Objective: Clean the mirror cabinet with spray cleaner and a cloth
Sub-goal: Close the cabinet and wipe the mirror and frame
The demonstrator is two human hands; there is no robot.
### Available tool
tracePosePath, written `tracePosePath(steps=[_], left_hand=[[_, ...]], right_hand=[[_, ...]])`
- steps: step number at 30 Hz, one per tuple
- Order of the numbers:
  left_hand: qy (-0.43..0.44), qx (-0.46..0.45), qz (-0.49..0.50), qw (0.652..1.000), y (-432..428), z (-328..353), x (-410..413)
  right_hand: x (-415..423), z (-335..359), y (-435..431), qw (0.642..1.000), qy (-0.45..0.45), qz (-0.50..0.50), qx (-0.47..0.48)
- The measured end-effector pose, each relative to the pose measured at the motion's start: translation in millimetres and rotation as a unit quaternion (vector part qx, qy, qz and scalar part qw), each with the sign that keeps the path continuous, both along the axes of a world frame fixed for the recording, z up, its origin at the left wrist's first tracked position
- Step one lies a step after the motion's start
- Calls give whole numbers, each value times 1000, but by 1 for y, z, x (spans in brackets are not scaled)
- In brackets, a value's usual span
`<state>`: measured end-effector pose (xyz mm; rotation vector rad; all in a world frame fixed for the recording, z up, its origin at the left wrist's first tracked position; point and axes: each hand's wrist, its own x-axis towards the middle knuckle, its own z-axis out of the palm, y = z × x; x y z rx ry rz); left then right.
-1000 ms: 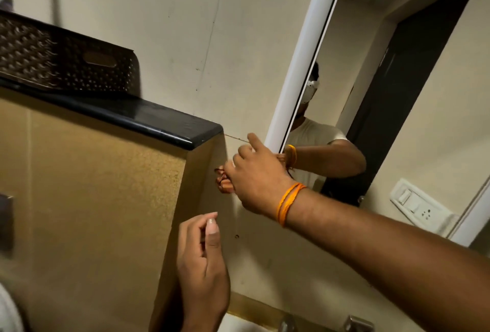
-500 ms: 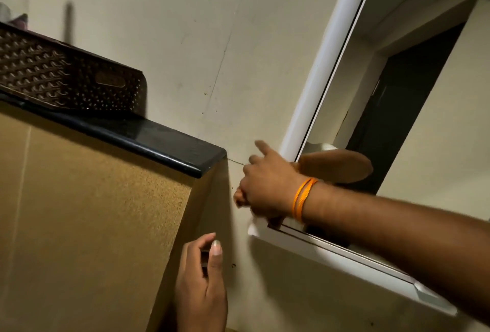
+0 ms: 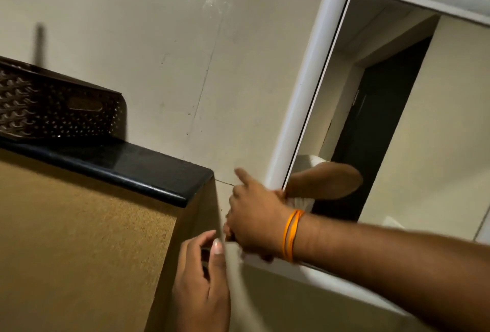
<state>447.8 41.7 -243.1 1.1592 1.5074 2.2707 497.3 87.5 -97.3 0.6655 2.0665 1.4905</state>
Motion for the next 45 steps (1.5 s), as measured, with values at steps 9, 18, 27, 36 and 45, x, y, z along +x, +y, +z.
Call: tracePosePath(steps=[9,18,27,36,45], left_hand=[[35,-9,-3,999,25,21,15],[123,77,-5,989,27,105,11],[83,107,-14,991,26,132,3],[37,121,-13,992,29,150,14],[237,139,30,961,41,243,4]], right_hand=[[19,79,11,985,110,133,23],[18,263,5,969,101,65,216],[31,123,0,977,116,167,61],[27,176,-1,978,98,158,97],[31,315,-11,951,151,115,244]])
